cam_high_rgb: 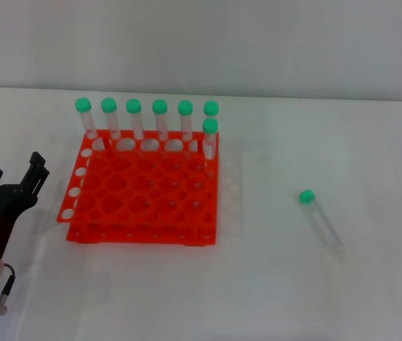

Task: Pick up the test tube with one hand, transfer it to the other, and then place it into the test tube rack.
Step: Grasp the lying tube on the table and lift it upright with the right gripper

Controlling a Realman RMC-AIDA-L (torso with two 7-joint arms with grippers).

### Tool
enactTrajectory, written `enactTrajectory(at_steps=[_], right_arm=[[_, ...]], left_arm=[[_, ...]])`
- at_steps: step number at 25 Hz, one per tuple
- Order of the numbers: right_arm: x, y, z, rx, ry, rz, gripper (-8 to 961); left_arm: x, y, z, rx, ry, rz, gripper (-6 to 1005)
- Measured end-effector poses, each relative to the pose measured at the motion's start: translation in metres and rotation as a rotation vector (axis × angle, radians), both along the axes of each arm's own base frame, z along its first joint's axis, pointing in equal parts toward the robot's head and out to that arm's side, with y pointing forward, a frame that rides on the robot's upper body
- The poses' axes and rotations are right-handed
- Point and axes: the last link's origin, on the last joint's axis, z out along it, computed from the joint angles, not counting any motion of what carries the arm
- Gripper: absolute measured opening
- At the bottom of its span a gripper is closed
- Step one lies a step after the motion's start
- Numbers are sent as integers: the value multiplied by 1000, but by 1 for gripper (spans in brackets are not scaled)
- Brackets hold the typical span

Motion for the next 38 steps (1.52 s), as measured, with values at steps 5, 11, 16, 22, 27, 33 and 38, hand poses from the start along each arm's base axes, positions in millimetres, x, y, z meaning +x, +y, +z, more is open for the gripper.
enactTrajectory(at_steps=[5,11,16,22,27,33,38], right_arm=[[0,0,0,0,0,0,866],[0,0,0,0,0,0,862],[0,0,-1,-1,2,0,859],[-8,7,-5,-19,11,30,856],[-19,15,-12,-98,75,103,853],[-39,39,1,-246,133,272,849],[-59,69,21,-455,155,345,846]], left_arm=[[0,0,0,0,-1,0,889],[0,0,0,0,-1,0,889],[1,0,0,2,-1,-3,890],[1,1,0,3,0,-6,890],[0,1,1,2,3,-3,890],[-3,-2,1,1,4,7,889],[-6,-10,-2,-2,-4,21,887]])
